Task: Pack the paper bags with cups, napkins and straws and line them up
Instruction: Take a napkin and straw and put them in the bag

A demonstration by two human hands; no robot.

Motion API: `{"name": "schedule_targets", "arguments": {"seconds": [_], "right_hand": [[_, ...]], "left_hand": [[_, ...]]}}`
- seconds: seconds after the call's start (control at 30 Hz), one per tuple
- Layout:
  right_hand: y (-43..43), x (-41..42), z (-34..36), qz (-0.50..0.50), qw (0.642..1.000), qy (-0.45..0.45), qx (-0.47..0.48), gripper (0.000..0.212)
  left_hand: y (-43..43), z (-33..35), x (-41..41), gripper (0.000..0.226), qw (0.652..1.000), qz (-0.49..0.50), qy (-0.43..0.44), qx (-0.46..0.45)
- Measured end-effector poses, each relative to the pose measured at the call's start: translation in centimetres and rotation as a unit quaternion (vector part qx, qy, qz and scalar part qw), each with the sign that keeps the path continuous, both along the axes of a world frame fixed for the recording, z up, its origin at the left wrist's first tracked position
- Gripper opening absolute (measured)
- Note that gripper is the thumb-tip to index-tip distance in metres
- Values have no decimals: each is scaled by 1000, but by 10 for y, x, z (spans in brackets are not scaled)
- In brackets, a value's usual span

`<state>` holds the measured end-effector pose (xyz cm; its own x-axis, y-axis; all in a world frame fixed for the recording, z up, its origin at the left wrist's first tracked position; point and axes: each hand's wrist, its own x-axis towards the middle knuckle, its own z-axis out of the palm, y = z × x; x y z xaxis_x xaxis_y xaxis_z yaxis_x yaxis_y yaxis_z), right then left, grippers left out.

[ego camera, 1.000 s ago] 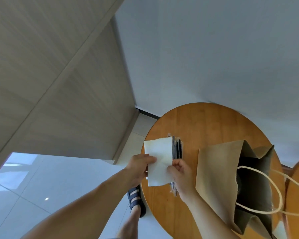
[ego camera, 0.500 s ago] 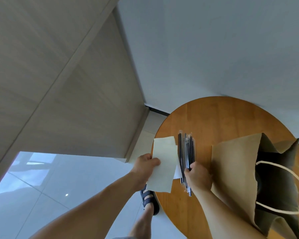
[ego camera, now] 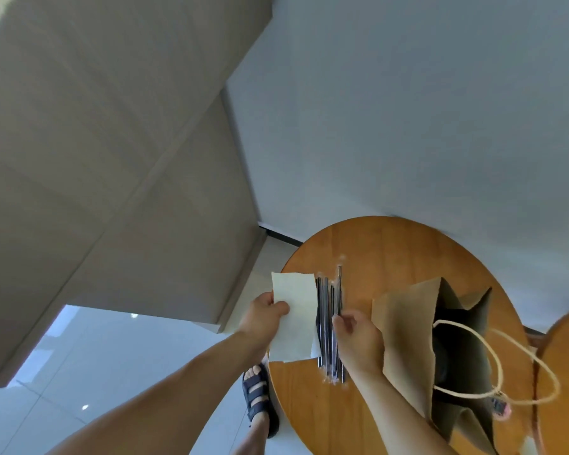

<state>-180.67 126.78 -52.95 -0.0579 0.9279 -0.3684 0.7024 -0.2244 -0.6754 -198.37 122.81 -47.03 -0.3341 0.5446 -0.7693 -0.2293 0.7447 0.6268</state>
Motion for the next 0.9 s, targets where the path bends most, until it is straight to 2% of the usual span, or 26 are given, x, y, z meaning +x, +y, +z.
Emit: {"name": "schedule_targets", "arguments": {"seconds": [0.1,0.17,0.23,0.43,0.63,0.73,0.9], "right_hand": [[7,-9,48,-3,993,119,14,22],[12,-13,76,20,983,178,29,16],[15,-14,98,46,978,199,36,10],[21,-9,146,82,978,185,51,9],[21,-1,173,91,979,166,71,12],[18,5,180,96,981,143,91,14],[16,18,190,80,980,139,117,13]], "left_hand": [[12,26,1,15,999,-11,26,28],[20,45,2,17,998,-14,33,53],[27,64,3,18,996,-5,27,80],[37,108,14,22,987,-5,-19,160],[31,130,34,31,978,-21,-58,198],[30,136,43,14,974,-24,-57,218],[35,148,56,14,969,-43,-24,243]]}}
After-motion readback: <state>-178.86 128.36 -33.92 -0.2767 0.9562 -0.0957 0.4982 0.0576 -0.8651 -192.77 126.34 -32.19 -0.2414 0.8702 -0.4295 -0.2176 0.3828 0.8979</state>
